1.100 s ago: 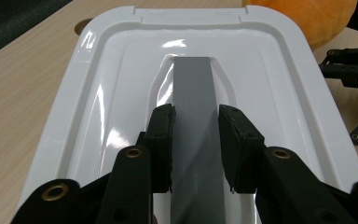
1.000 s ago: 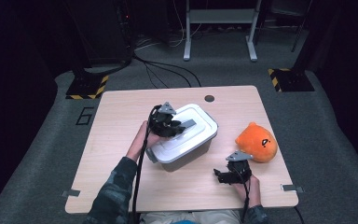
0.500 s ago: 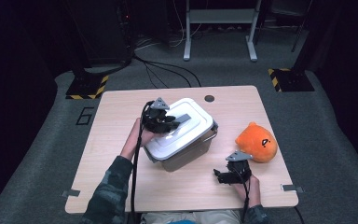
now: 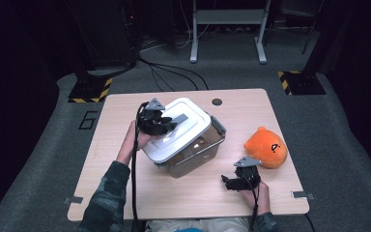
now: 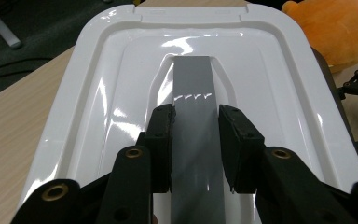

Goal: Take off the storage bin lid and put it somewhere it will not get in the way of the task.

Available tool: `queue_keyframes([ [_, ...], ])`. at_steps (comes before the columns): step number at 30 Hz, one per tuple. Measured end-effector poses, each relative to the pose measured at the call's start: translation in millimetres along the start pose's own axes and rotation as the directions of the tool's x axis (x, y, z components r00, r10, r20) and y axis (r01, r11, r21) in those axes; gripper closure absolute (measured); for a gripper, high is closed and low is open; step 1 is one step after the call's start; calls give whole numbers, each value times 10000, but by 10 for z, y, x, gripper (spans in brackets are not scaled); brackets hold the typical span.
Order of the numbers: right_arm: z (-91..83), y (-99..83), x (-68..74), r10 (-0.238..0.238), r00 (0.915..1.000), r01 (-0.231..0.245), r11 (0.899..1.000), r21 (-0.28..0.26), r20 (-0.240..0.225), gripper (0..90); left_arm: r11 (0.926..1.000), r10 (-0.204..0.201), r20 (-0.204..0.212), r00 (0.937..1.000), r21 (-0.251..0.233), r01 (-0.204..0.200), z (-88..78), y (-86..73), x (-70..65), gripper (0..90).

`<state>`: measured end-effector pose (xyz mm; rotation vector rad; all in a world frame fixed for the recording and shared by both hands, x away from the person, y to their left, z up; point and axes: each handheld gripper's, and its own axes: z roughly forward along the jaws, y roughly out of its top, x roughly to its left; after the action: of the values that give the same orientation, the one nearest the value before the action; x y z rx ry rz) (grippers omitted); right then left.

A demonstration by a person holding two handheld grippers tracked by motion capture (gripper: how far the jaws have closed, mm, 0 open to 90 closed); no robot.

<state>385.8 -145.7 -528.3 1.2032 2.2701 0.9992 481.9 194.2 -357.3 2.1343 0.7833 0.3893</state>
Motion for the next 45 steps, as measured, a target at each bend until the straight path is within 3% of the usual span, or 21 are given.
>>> queue_keyframes([
  [23,-1,0,3,16,10000,-16,10000,12,1,140,9980,-635,-963,9933,-92,629,-412,-294,378,666],
  [38,-1,0,2,-26,10000,26,10000,22,-4,140,9917,-1289,-1682,9773,-230,1268,-617,-551,585,666],
  [45,-1,0,2,-33,10000,33,10000,21,-5,140,9857,-1683,-2093,9633,-348,1646,-714,-698,707,666],
])
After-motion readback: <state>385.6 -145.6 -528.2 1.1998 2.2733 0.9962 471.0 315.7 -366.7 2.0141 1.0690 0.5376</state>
